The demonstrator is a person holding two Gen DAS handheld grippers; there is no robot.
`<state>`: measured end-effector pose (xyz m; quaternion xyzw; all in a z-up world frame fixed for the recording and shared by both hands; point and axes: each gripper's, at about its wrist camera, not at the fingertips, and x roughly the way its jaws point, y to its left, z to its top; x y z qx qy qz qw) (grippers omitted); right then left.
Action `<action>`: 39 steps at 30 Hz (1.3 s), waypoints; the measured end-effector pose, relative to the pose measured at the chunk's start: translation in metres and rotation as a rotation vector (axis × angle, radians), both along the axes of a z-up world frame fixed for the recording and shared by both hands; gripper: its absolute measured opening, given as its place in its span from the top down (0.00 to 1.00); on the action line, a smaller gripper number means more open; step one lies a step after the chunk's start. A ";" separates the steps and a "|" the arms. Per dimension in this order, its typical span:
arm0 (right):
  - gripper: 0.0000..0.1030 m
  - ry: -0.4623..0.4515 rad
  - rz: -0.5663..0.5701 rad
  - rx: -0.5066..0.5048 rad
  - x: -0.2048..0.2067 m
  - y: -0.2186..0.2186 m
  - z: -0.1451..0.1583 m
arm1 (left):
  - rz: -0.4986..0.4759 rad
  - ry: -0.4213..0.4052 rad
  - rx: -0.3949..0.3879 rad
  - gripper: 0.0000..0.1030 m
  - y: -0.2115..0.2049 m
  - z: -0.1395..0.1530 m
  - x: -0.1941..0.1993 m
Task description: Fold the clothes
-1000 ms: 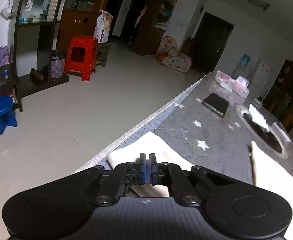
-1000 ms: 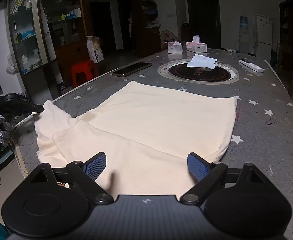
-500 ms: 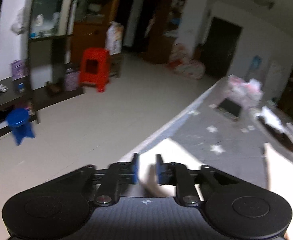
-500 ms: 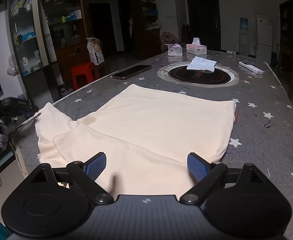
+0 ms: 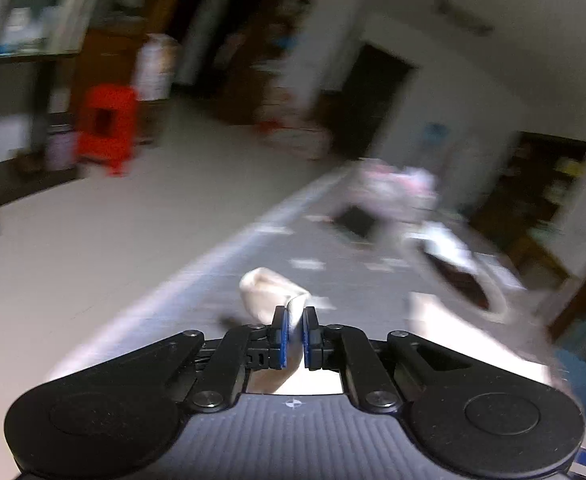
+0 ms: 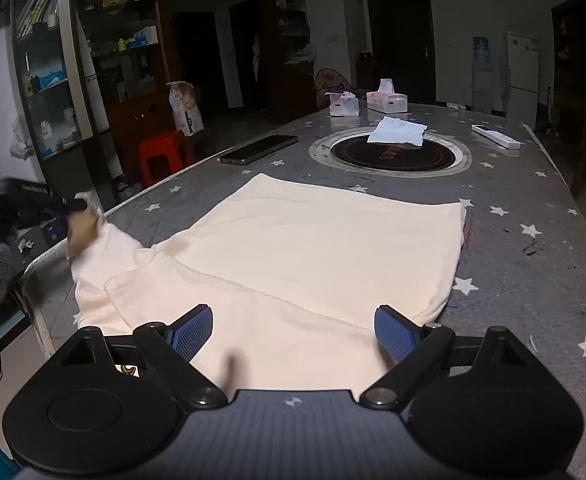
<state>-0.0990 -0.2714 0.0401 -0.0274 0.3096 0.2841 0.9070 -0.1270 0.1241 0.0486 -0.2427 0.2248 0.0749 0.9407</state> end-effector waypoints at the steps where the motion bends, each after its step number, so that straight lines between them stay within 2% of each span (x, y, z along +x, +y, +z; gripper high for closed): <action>1: 0.13 0.004 -0.007 0.007 0.001 -0.002 0.000 | -0.064 -0.024 -0.016 0.93 -0.012 0.007 0.001; 5: 0.14 0.012 -0.042 0.039 0.003 -0.011 0.001 | -0.321 -0.100 -0.094 0.93 -0.065 0.025 0.008; 9: 0.17 0.020 -0.092 0.063 0.005 -0.025 0.002 | -0.506 -0.137 -0.178 0.92 -0.107 0.026 0.018; 12: 0.21 0.035 -0.137 0.087 0.007 -0.038 0.003 | -0.640 -0.111 -0.242 0.91 -0.133 0.015 0.028; 16: 0.28 0.045 -0.167 0.106 0.008 -0.048 0.004 | -0.742 -0.025 -0.209 0.85 -0.156 -0.002 0.034; 17: 0.29 0.045 -0.167 0.107 0.008 -0.049 0.004 | -0.750 -0.012 -0.189 0.83 -0.157 -0.005 0.032; 19: 0.33 0.048 -0.160 0.114 0.009 -0.050 0.005 | -0.741 -0.006 -0.144 0.68 -0.153 -0.006 0.027; 24: 0.45 0.098 -0.089 0.135 0.010 -0.038 0.003 | -0.647 -0.027 0.001 0.57 -0.119 -0.003 0.010; 27: 0.52 0.133 -0.020 0.107 0.006 -0.024 -0.001 | -0.576 -0.008 0.097 0.55 -0.101 -0.005 -0.002; 30: 0.56 0.147 0.007 0.054 0.002 -0.013 -0.008 | -0.526 0.035 0.148 0.54 -0.083 -0.014 -0.009; 33: 0.64 0.161 0.000 0.033 0.000 -0.010 -0.015 | -0.512 0.058 0.166 0.52 -0.069 -0.019 -0.023; 34: 0.70 0.167 0.000 0.033 -0.001 -0.010 -0.016 | -0.510 0.062 0.172 0.51 -0.066 -0.020 -0.027; 36: 0.76 0.159 0.009 0.020 -0.002 -0.008 -0.017 | -0.520 0.070 0.187 0.51 -0.065 -0.023 -0.032; 37: 0.84 0.147 0.012 0.004 -0.003 -0.006 -0.016 | -0.528 0.074 0.195 0.51 -0.066 -0.024 -0.033; 39: 0.90 0.131 0.013 -0.013 -0.004 -0.003 -0.014 | -0.549 0.081 0.220 0.51 -0.068 -0.027 -0.035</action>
